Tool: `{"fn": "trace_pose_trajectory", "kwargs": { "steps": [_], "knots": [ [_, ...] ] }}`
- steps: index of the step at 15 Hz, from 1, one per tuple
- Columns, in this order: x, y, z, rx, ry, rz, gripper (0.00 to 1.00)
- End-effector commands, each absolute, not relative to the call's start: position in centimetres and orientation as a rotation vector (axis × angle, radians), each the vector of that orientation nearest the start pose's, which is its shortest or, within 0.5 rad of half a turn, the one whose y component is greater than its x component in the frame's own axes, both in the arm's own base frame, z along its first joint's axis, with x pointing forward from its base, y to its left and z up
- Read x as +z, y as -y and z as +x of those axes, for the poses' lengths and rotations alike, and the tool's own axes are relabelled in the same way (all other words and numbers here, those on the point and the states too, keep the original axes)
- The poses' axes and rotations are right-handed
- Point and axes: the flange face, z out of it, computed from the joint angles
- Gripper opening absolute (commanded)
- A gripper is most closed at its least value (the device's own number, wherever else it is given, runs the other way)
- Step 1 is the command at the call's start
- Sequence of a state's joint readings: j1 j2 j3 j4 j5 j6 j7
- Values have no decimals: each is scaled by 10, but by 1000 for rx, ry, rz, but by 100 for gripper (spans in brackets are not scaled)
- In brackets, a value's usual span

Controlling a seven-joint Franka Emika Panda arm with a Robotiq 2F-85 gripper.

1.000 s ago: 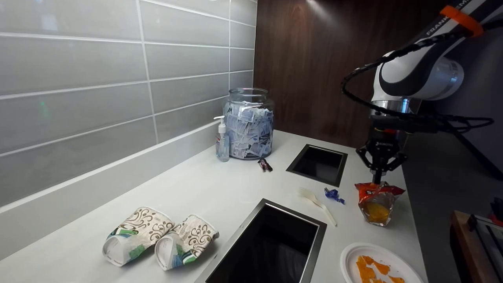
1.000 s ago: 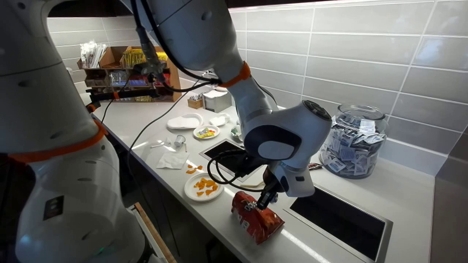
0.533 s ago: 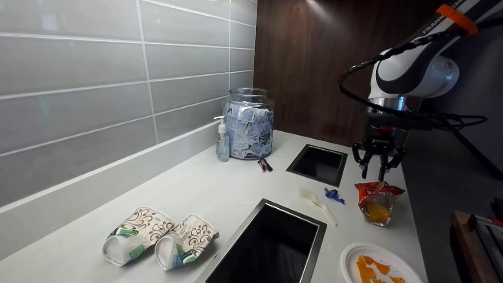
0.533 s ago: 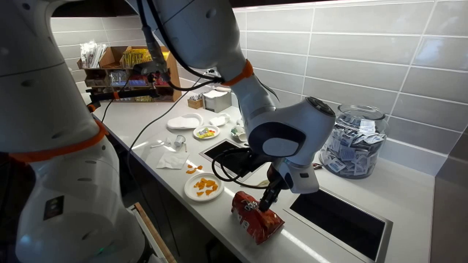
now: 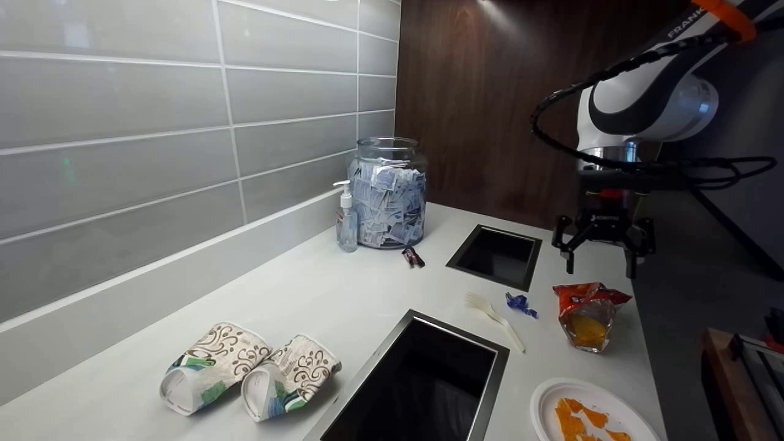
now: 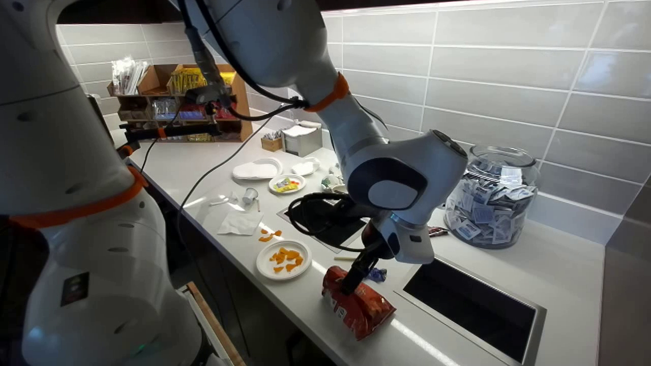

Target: Empty the packet of doritos onto the plate with doritos on it

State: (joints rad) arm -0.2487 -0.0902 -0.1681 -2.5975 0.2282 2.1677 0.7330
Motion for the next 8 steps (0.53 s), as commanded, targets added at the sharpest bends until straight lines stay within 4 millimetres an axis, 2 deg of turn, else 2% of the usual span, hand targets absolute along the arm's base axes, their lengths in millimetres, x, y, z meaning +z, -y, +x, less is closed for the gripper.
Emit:
{"fn": "trace_pose_trajectory", "kwargs": {
  "steps": [1,4,8],
  "knots": [
    [276,147,350,646,-1890,-2314,100],
    [275,144,343,708,-1960,-2257,100],
    [268,145,338,686,-2033,-2204,100]
  ]
}}
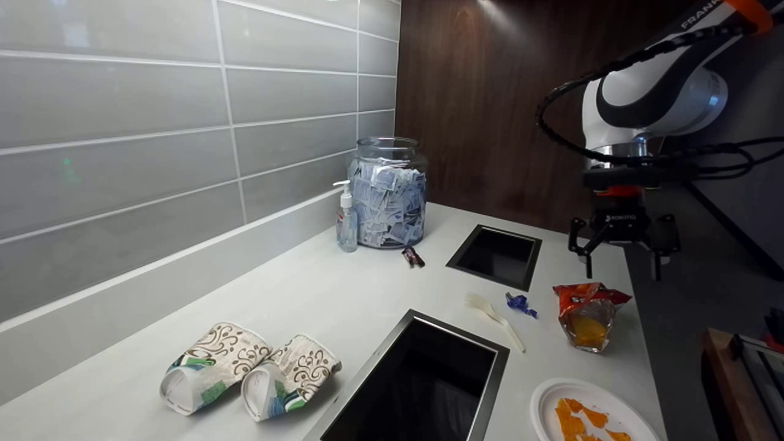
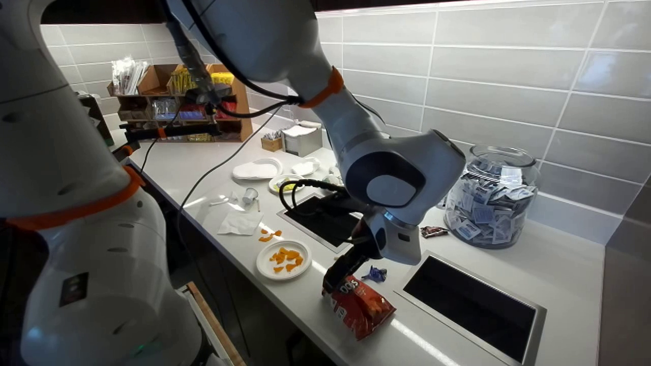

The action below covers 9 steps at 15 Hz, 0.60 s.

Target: Empty the packet of doritos onto the plate with doritos on it

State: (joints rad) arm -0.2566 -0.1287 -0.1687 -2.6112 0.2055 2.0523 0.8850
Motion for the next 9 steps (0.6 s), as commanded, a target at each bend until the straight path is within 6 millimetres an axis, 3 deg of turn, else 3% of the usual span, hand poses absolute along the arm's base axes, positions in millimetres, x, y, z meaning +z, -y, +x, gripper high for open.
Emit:
{"fn": "trace_pose_trajectory", "kwargs": {
  "steps": [1,9],
  "knots": [
    [265,146,336,684,-2040,-2202,100],
    [254,154,338,503,-2068,-2206,100]
  ]
}}
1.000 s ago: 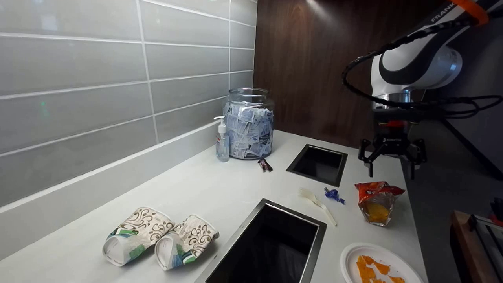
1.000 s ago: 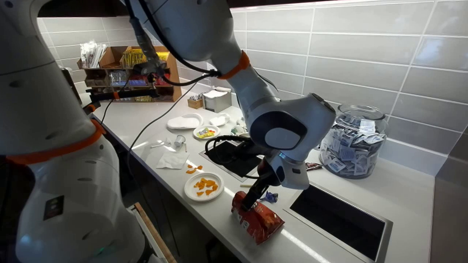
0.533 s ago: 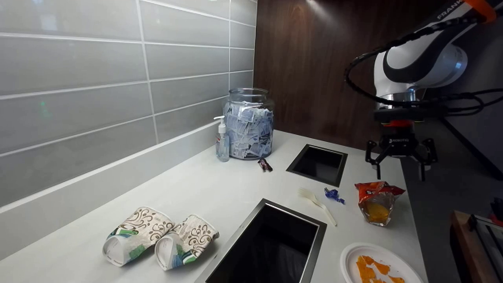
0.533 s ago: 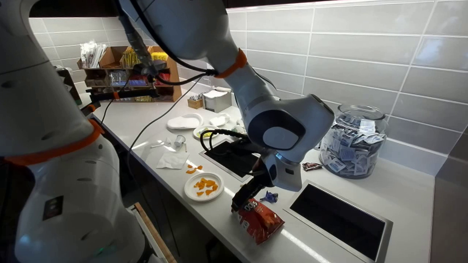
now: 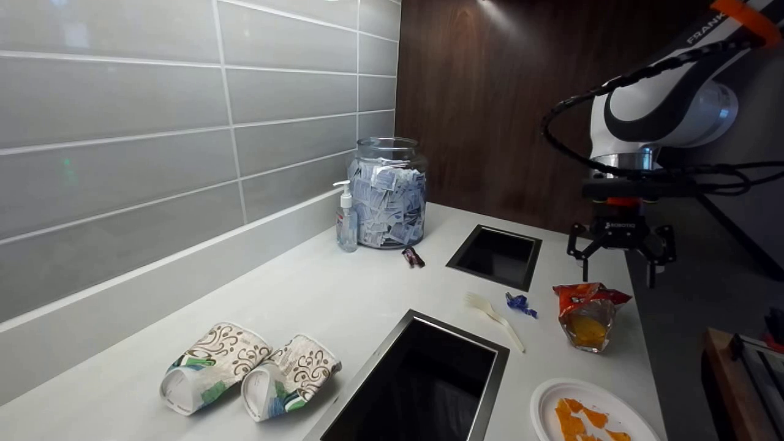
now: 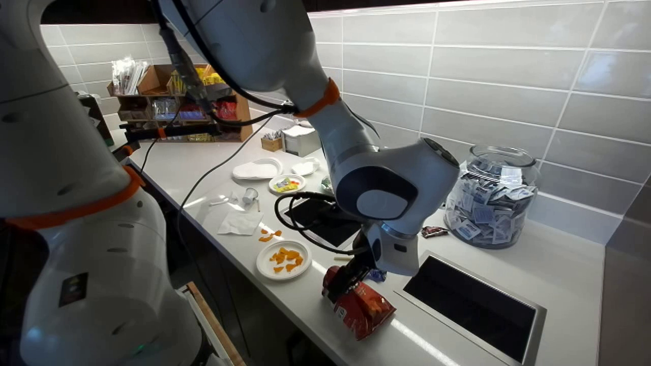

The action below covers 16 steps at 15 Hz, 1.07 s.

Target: Empty the packet of doritos onto the plate with doritos on it

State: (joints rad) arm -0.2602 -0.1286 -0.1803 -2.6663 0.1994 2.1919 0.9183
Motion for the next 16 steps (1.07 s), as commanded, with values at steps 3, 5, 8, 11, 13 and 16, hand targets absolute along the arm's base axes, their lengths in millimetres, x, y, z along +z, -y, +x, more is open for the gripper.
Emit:
{"fn": "trace_pose_trajectory", "kwargs": {
  "steps": [3,5,8,11,13,16],
  "knots": [
    [251,155,339,476,-2073,-2196,74],
    [249,156,340,475,-2070,-2197,62],
    [250,157,341,468,-2067,-2204,38],
    [248,161,345,445,-2056,-2212,16],
    [248,165,350,414,-2042,-2225,2],
    [249,168,358,373,-2017,-2252,0]
  ]
}}
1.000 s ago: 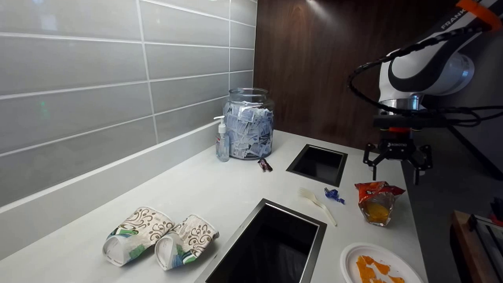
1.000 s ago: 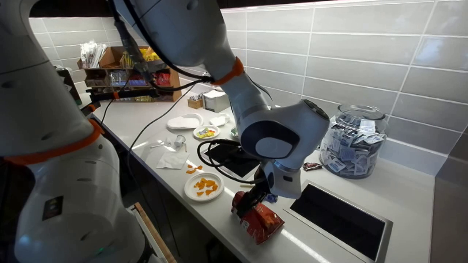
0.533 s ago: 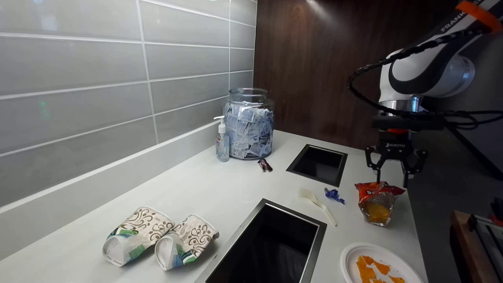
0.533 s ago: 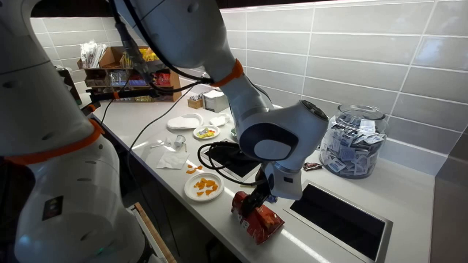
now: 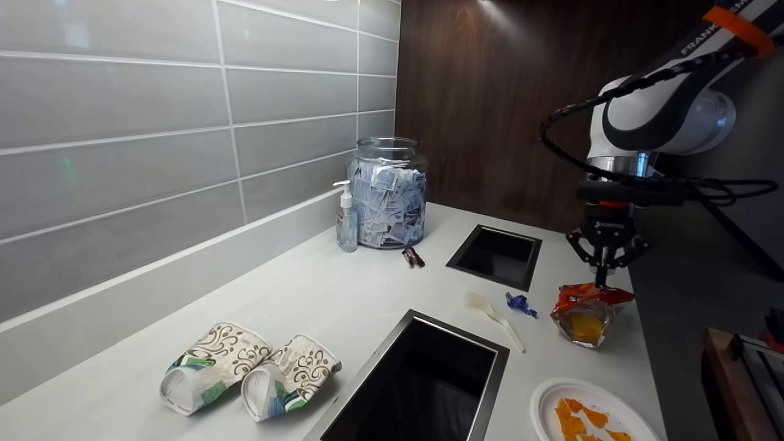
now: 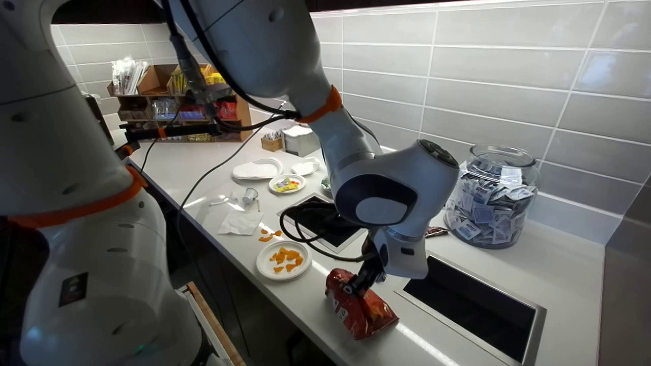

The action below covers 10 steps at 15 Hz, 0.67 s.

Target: Empty the packet of doritos onto the plate with doritos on it

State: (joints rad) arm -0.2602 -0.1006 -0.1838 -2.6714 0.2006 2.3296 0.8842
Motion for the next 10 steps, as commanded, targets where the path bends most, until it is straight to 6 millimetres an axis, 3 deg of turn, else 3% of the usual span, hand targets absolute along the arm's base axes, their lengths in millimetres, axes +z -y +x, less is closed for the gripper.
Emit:
{"fn": "trace_pose_trajectory", "kwargs": {
  "steps": [1,5,10],
  "knots": [
    [252,168,361,360,-2008,-2264,0],
    [265,165,373,315,-1954,-2314,0],
    [294,145,392,242,-1744,-2454,0]
  ]
}}
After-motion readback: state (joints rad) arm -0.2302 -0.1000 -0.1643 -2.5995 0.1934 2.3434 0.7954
